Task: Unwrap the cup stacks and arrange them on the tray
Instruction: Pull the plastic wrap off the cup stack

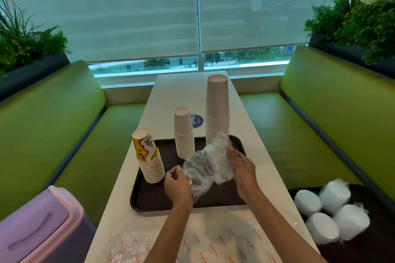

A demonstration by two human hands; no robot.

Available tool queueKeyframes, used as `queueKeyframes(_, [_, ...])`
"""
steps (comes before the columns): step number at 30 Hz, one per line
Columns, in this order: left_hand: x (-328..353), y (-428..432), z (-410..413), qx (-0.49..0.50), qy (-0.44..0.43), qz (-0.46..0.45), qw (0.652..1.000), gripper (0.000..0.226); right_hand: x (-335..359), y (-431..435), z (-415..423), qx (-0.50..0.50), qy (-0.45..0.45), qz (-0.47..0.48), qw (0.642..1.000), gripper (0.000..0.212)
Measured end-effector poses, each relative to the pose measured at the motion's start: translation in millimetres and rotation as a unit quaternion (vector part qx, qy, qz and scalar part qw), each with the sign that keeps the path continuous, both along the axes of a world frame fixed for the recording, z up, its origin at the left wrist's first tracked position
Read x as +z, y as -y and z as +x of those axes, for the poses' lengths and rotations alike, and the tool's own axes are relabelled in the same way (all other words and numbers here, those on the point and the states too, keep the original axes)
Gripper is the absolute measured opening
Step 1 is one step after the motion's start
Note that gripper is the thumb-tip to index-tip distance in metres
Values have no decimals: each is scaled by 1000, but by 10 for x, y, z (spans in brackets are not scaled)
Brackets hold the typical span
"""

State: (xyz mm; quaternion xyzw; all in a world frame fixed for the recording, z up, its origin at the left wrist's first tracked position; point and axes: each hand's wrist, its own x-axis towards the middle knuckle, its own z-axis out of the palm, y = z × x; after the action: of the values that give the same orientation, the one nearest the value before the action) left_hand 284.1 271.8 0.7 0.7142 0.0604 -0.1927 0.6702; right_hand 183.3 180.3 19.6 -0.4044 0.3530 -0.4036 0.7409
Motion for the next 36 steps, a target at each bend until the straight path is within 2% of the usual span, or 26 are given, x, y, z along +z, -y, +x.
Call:
queueKeyframes(4, [-67, -180, 28, 19, 64, 60, 996, 21, 35, 14, -74, -20, -3, -13, 1000, 19])
queueKeyframes(7, [-190, -354, 104, -5, 113, 118, 986, 21, 48, 34, -163, -30, 13, -21, 999, 21])
queueKeyframes(10, [-319, -455, 216, -60, 158, 203, 965, 22, 46, 84, -223, -33, 30, -5, 999, 26])
queueKeyframes(12, [-295, -444, 227, -62, 215, 228, 948, 27, 70, 105, -235, -33, 49, 8, 998, 23])
queueKeyframes(16, [97, -211, 60, -100, 362, 68, 924, 34, 162, 81, -210, -15, 79, 12, 997, 17])
queueKeyframes(19, [346, 0, -80, -166, 358, -6, 919, 54, 227, 32, -151, -2, 100, 15, 995, 15])
queueKeyframes(20, [398, 57, -117, -184, 349, -11, 919, 57, 248, 17, -138, 0, 103, 17, 994, 15])
queueKeyframes(22, [441, 142, -159, -195, 356, 5, 914, 49, 281, 8, -129, 3, 103, 18, 995, 14])
queueKeyframes(25, [409, 181, -135, -165, 385, 32, 907, 42, 301, 37, -179, 6, 96, 6, 995, 14])
queueKeyframes(30, [196, -18, 46, -146, 461, 79, 872, 36, 295, 270, -409, -4, 142, 11, 990, 16])
queueKeyframes(32, [142, -131, 114, -141, 484, 93, 858, 35, 325, 340, -502, 14, 143, 25, 989, 24])
queueKeyframes(34, [131, -188, 161, -140, 504, 100, 846, 35, 347, 380, -547, 44, 94, 40, 994, 22])
queueKeyframes(36, [171, -201, 179, -141, 521, 91, 837, 34, 407, 363, -561, 76, 3, 24, 997, 18])
